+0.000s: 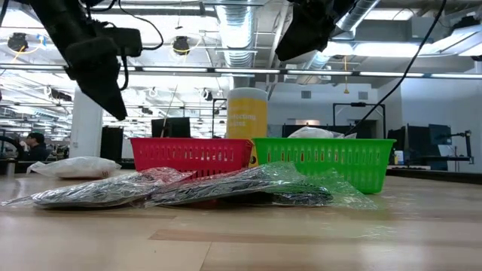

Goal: Pick & Place Travel size toiletries
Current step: Put the cotton pack into the right red bin

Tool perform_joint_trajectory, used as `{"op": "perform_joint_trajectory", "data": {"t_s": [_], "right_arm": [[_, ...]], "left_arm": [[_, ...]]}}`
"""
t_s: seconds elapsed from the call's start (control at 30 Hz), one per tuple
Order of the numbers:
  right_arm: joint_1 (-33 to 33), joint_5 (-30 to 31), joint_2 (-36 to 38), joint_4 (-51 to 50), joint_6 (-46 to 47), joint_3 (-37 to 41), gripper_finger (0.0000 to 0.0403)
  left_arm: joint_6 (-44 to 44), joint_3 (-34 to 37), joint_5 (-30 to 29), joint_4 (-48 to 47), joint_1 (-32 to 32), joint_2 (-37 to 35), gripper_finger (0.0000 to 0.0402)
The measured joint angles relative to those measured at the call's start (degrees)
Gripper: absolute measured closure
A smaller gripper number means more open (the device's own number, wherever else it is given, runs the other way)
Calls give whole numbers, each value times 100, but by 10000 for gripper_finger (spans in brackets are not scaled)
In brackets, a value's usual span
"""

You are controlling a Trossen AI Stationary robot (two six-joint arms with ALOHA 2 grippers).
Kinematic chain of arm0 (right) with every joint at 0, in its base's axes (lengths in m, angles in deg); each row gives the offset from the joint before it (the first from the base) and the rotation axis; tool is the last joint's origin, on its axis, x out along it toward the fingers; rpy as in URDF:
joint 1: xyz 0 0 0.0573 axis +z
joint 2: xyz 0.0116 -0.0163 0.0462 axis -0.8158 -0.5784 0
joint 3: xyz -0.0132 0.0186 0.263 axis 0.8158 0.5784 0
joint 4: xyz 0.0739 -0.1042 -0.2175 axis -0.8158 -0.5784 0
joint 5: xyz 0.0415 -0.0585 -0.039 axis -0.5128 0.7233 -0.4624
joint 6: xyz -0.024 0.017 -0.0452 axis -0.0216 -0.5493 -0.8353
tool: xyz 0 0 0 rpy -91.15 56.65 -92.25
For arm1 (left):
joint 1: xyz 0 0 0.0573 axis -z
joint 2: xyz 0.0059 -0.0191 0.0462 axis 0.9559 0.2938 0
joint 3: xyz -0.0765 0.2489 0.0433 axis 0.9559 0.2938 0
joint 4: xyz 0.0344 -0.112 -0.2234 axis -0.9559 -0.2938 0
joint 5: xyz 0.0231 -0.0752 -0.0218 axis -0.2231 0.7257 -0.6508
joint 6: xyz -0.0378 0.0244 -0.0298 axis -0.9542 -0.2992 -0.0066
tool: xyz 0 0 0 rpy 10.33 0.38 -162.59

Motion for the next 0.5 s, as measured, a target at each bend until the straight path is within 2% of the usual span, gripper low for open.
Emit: {"op": "perform_joint_trajectory", "data": {"t_s": [0.2, 0.5], "right_arm": [[0, 1, 0, 1, 68, 0, 286], [0, 1, 0, 0, 68, 0, 286]], "left_arm": [[-505, 433, 16, -9, -324, 2, 235], [-510, 887, 225, 400, -797, 4, 235]]}}
